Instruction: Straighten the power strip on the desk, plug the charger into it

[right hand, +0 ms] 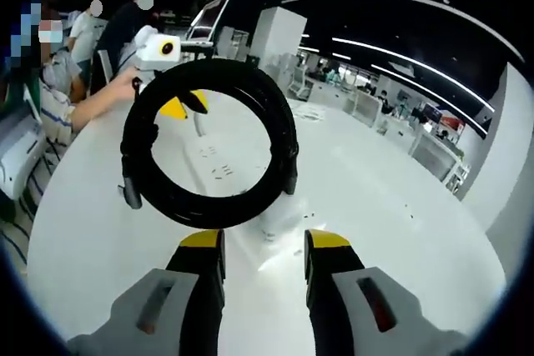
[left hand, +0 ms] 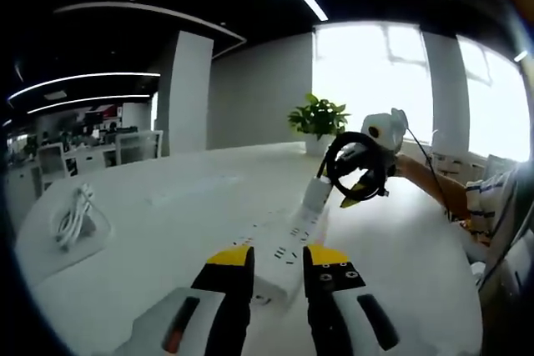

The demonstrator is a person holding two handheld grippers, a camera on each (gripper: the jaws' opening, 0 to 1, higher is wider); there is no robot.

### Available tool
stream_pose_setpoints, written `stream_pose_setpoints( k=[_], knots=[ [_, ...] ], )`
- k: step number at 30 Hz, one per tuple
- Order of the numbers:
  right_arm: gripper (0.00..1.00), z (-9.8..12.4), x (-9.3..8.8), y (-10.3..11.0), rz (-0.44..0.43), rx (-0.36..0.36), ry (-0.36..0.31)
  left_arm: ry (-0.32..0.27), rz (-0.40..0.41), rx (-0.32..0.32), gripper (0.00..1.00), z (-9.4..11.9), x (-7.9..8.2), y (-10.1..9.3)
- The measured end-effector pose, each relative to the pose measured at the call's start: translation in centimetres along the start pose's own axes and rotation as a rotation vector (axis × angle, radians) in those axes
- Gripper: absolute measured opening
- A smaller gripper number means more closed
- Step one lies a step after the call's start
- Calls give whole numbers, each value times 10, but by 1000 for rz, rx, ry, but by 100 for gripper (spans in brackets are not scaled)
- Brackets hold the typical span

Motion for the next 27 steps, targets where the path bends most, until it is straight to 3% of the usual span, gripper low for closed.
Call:
stream_pose_setpoints(
  k=[14, 27],
  knots=[
    [37, 2, -3, 8, -92, -109, -28, 17, -9, 15, 24, 0, -2, 0],
    [32, -13, -17, 8, -211, -121, -66, 147, 12, 84, 24, 2, -26, 11]
  ],
)
Point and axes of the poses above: the point that each gripper's makers call its tool centre point, and the gripper's own axes: z roughly backward along the fingers, y roughly to its left, x roughly out of its top, the point moved 1 cm from there along z, roughly backward along the fingers, and after that the axes turned 11 degrees about z, right-handed, at the moved point
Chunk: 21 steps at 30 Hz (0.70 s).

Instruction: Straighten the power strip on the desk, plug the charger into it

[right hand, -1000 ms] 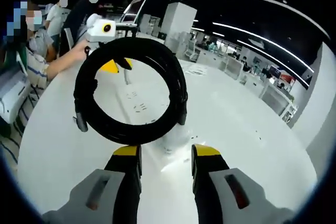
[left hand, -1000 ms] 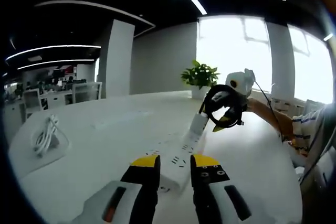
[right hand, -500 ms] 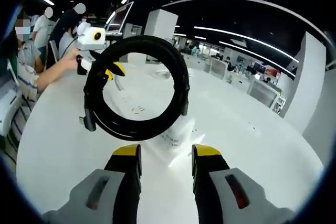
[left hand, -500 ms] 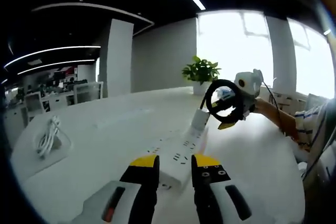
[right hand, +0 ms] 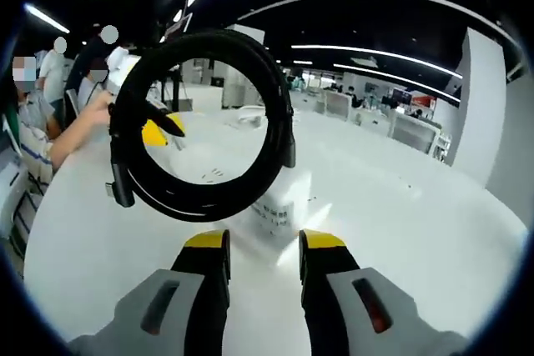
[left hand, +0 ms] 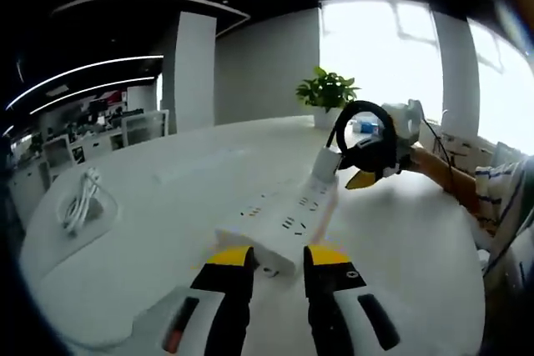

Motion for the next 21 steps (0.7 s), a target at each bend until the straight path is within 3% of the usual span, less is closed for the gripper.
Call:
stream_pose_setpoints(
  k=[10, 21],
  knots=[
    [31, -7, -5, -3, -45, -12, 2, 50, -9, -10, 24, -9, -13, -5],
    [27, -9, -8, -6, -80, -25, -1, 23, 20, -30, 24, -17, -14, -5]
  ],
)
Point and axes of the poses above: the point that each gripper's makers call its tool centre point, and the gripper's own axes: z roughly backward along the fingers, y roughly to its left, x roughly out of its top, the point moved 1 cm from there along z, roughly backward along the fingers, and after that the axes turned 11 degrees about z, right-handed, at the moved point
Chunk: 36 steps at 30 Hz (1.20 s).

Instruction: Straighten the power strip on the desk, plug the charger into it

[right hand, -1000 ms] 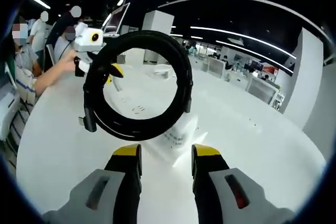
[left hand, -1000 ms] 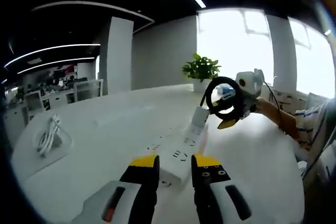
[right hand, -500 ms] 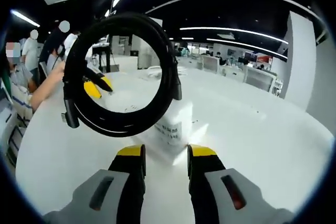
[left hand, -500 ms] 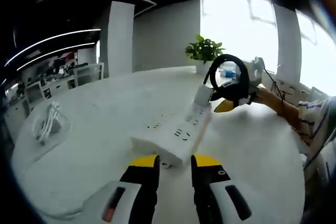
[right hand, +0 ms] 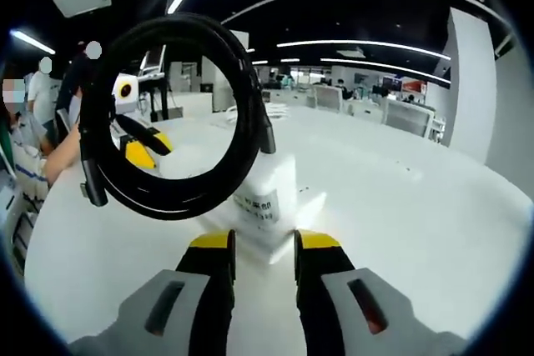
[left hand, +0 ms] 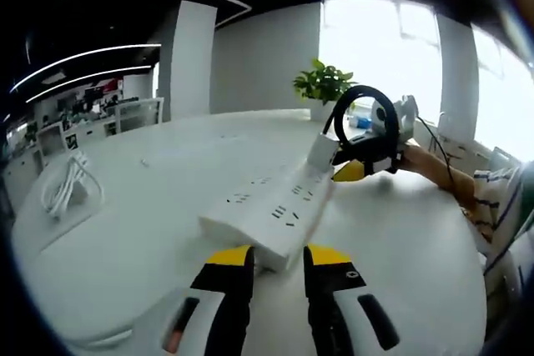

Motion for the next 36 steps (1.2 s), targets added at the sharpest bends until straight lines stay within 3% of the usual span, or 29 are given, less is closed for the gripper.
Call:
stream_pose_setpoints(
  k=[18, 36],
  knots=[
    [26, -1, -2, 2, 10, -37, 13, -10, 1, 39, 23, -5, 0, 6],
    [24, 0, -4, 3, 32, -68, 36, -20, 41, 26, 23, -5, 0, 6]
  ],
)
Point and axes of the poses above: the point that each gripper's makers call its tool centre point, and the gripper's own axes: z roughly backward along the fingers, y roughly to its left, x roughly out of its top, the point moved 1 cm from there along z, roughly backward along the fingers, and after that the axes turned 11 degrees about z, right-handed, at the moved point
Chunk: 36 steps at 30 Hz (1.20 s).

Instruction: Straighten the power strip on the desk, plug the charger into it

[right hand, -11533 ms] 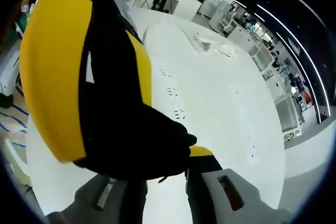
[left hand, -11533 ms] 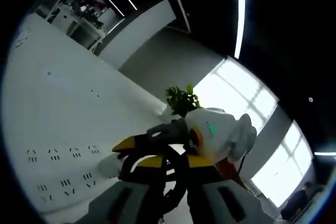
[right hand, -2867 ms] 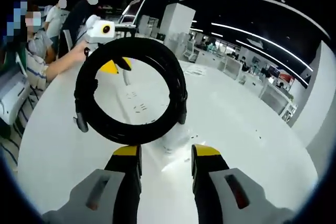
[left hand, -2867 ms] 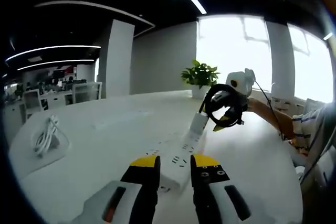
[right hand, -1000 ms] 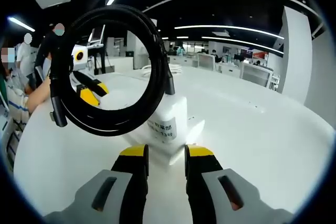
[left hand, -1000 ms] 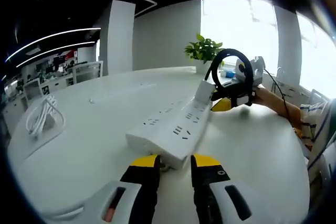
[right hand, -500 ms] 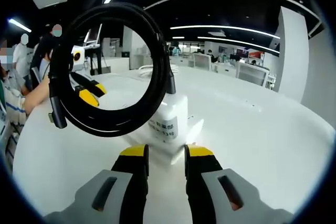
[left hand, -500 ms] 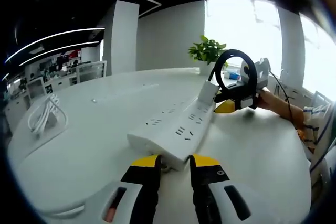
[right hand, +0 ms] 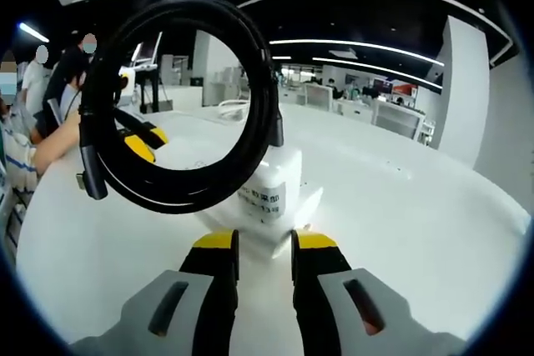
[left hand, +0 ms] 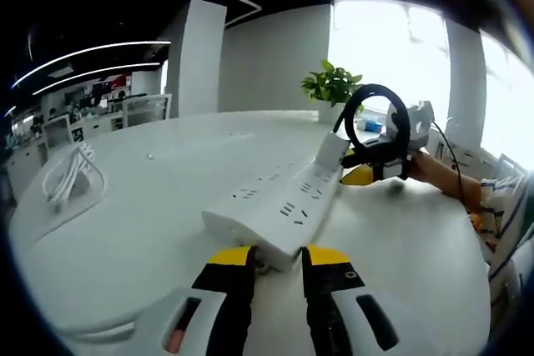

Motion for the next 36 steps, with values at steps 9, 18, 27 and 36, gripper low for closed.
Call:
stream_pose_setpoints(
  k=[9, 18, 27, 36],
  knots=[
    [23, 1, 0, 0, -20, -4, -4, -6, 20, -5, 23, 0, -1, -1],
    [22, 1, 0, 1, -27, -7, -1, -6, 22, -5, 23, 0, -1, -1],
    [22, 2, 0, 1, -32, -12, -4, -7, 29, -9, 23, 1, -1, -1],
    [20, 3, 1, 5, -21, -7, 5, -12, 17, 20, 23, 1, 0, 3]
  ],
)
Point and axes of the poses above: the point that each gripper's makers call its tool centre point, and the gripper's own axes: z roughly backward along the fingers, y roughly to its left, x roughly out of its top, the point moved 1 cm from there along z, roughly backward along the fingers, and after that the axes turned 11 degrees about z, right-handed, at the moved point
